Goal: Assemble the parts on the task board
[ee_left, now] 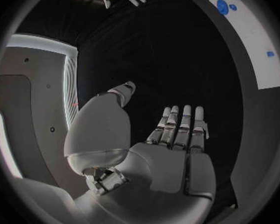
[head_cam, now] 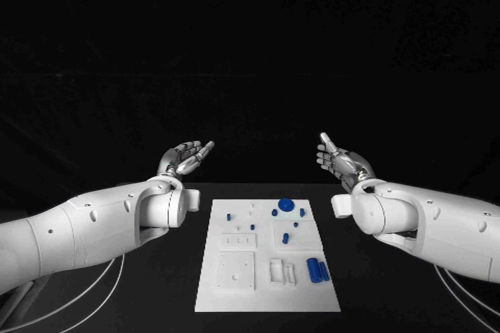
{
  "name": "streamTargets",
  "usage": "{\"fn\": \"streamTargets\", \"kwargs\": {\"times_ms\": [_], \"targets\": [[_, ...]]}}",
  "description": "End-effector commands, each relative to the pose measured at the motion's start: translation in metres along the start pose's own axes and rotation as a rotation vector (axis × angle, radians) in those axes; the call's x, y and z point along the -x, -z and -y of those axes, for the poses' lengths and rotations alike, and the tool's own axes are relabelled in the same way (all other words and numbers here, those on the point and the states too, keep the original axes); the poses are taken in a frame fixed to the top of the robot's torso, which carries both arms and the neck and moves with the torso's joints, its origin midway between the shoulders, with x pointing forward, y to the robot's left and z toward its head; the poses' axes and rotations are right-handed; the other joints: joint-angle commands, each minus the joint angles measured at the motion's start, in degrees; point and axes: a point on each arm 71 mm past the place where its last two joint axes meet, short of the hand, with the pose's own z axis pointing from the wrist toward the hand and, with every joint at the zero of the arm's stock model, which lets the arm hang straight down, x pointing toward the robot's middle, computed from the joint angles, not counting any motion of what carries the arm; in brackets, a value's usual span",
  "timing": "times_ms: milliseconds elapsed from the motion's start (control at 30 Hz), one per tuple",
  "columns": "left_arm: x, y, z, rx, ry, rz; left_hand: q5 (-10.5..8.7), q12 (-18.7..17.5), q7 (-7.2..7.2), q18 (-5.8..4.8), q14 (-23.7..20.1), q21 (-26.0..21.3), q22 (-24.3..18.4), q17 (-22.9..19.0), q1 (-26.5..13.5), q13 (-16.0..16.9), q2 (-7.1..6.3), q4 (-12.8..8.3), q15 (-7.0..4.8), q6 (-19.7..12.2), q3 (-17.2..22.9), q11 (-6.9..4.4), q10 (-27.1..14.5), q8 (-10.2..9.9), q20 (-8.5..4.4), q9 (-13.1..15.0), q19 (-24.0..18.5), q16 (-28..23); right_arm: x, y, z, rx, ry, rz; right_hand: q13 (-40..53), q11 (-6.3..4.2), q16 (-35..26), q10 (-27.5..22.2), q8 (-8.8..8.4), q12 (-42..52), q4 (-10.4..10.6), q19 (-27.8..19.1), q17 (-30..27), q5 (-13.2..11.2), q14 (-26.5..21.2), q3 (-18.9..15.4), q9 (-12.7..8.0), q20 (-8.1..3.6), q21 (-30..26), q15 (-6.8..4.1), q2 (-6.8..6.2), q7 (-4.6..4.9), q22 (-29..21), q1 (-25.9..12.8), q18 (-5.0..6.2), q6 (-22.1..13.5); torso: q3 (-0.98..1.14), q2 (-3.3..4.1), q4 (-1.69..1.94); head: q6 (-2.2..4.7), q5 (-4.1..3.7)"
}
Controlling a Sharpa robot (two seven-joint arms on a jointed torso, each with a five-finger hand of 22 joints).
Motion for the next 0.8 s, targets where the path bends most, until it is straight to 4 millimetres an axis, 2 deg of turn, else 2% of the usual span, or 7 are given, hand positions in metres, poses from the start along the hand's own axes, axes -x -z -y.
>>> {"fn": "streamTargets", "kwargs": {"times_ms": [33,233,400,467,567,733,800], "targets": [[-0.002,-0.005,-0.001,0.066,0.043,-0.046,0.48,0.4,0.16,-0.89,0.9,0.9,2.7,1.0,2.4,0.2,-0.54,0.5,0.16,1.0,1.1,0.15,1.4,0.8,0.18,1.1,0.8,0.7,-0.004,-0.004,0.003,-0.122,-0.035,-0.172,0.3,0.55,1.0,2.2,1.27,0.6,0.6,0.6,1.0,0.6,2.0,-2.2,0.8,0.90,0.3,0.47,0.81,1.78,3.1,6.2,1.34,1.9,-0.01,0.00,0.01,0.00,0.00],[-0.001,-0.006,-0.001,0.066,0.042,-0.045,0.48,0.4,0.18,-0.89,0.9,1.0,2.7,1.0,2.4,0.2,-0.52,0.5,0.16,1.0,1.1,0.18,1.4,0.9,0.17,1.1,0.8,0.8,0.002,-0.009,-0.002,-0.151,-0.025,-0.202,0.8,0.95,4.0,7.8,3.34,1.3,0.4,2.5,3.7,1.5,7.1,-4.7,2.3,1.57,0.8,0.83,1.36,2.29,8.8,16.1,1.66,5.0,-0.01,0.00,0.01,0.00,0.00],[0.001,-0.007,-0.002,0.079,0.055,-0.063,0.49,0.8,0.95,-0.89,1.5,2.0,2.6,1.7,2.5,0.5,-0.23,0.5,0.60,1.5,1.2,0.96,3.2,1.5,0.18,1.9,1.3,1.5,0.008,-0.020,-0.006,-0.068,0.157,-0.167,1.4,1.39,6.6,14.7,5.01,2.6,-0.1,8.5,4.7,3.0,12.5,-4.0,2.5,2.71,2.3,1.24,0.15,2.74,24.4,25.8,2.77,8.6,-0.13,0.31,0.38,-0.09,0.06],[0.002,-0.007,-0.002,0.074,0.061,-0.075,0.50,1.5,1.82,-0.86,2.5,2.7,2.6,2.2,3.0,0.8,0.54,0.2,0.91,3.0,1.1,1.68,5.3,2.7,-0.09,3.2,2.0,2.2,0.010,-0.023,-0.008,-0.035,0.228,-0.161,1.7,1.78,8.1,17.3,6.15,3.5,-0.7,13.0,5.2,3.3,15.8,-2.5,2.9,2.56,3.4,2.01,-0.56,2.98,31.9,29.9,4.04,11.2,-0.19,0.29,0.43,-0.14,0.04],[0.004,-0.006,-0.002,0.075,0.069,-0.093,1.10,3.6,3.92,0.60,7.9,5.0,2.1,3.2,6.4,1.7,4.20,-2.5,1.65,6.9,-1.2,3.58,10.0,4.4,-1.85,3.7,7.0,4.9,0.011,-0.028,-0.010,0.005,0.327,-0.152,1.8,1.86,10.2,21.3,7.45,4.4,0.5,20.3,5.8,2.3,21.6,3.4,3.0,2.53,4.4,2.22,-3.22,2.86,29.9,34.9,7.05,15.2,-0.21,0.34,0.37,-0.08,0.13],[0.000,-0.002,-0.001,0.062,0.062,-0.164,5.44,7.5,5.90,3.73,20.5,8.1,0.6,3.7,12.9,3.1,8.48,-9.4,1.63,16.7,-4.1,5.11,20.9,6.9,-4.59,3.2,18.9,9.2,0.009,-0.037,-0.015,0.119,0.632,-0.175,2.8,0.36,15.8,30.7,9.28,7.0,-0.3,36.2,8.6,3.3,35.5,14.0,3.0,2.47,7.0,-3.25,-6.80,2.41,26.1,40.7,12.82,22.6,-0.16,0.56,0.61,0.14,0.10],[-0.001,0.000,0.000,0.056,0.054,-0.195,5.82,8.3,5.49,4.32,24.2,8.8,0.2,3.7,13.9,3.3,9.03,-11.5,0.84,19.2,-4.3,4.77,24.0,7.1,-5.18,2.8,21.8,10.1,0.006,-0.039,-0.016,0.156,0.735,-0.191,3.3,-0.83,18.4,33.6,10.08,7.9,-1.1,42.5,10.2,6.0,41.0,16.8,3.2,1.09,9.1,-6.06,-8.43,1.94,25.7,41.4,12.82,25.3,-0.14,0.86,0.79,0.36,0.00]]}}
